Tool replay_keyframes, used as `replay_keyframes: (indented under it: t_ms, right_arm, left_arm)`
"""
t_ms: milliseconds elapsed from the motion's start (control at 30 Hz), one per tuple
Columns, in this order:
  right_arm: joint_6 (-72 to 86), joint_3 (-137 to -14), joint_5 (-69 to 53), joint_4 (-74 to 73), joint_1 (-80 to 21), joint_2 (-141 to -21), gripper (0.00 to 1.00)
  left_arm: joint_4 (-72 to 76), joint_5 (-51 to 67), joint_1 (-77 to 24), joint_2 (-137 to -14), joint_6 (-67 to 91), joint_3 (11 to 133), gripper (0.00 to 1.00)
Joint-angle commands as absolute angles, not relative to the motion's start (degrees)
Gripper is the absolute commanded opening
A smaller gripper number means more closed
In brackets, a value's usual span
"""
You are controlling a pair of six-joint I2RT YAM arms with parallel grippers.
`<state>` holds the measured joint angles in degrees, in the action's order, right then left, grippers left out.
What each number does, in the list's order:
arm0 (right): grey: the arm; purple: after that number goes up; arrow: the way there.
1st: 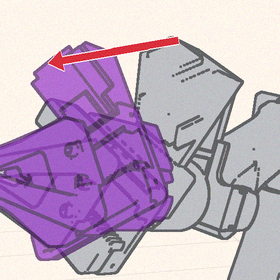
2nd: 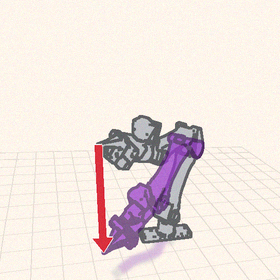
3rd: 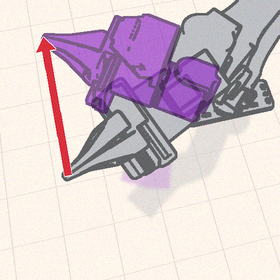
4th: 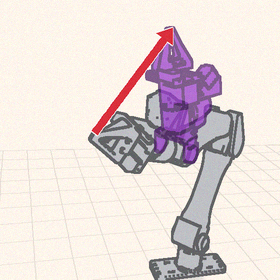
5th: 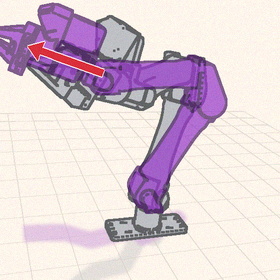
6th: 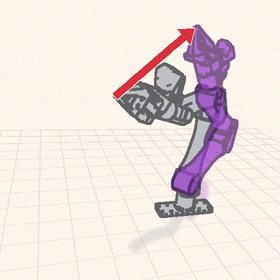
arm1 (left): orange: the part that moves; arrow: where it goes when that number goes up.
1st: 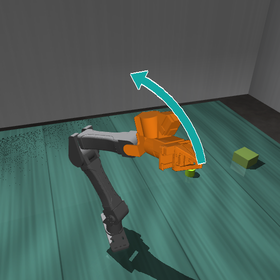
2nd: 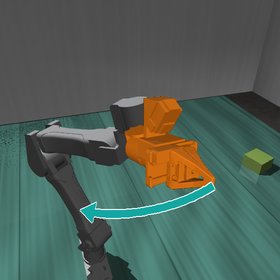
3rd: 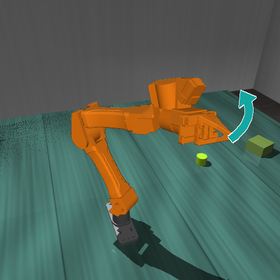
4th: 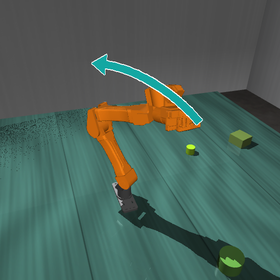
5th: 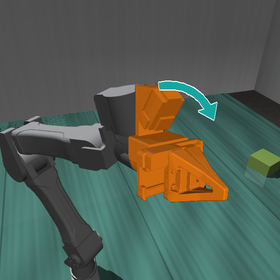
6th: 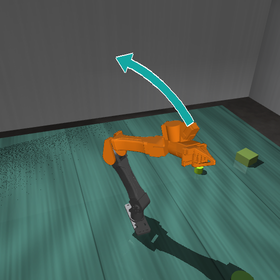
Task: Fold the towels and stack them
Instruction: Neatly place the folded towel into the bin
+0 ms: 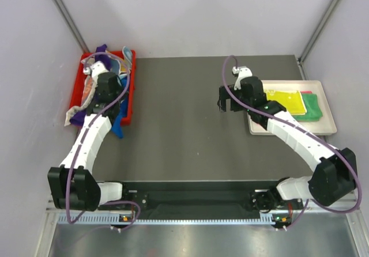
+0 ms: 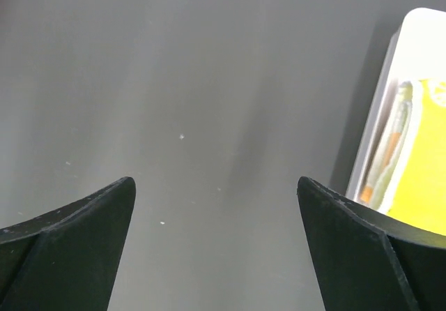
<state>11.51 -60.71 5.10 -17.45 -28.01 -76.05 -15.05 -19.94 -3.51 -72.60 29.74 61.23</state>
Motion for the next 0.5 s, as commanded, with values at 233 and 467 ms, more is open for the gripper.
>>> replay_keyframes:
  t_ms: [233, 467]
  right_arm:
    - [17.7, -59.2, 4.7, -12.9, -28.7, -71.4, 1.0]
    - [18.1, -56.1, 3.4, -10.6, -28.7, -68.2, 1.0]
  left_arm:
    - [-16.5, -14.8, -23.2, -67.0, 23.0, 57.6, 0.3]
    - [-19.0, -14.4, -24.9, -66.1, 22.3, 57.9, 0.31]
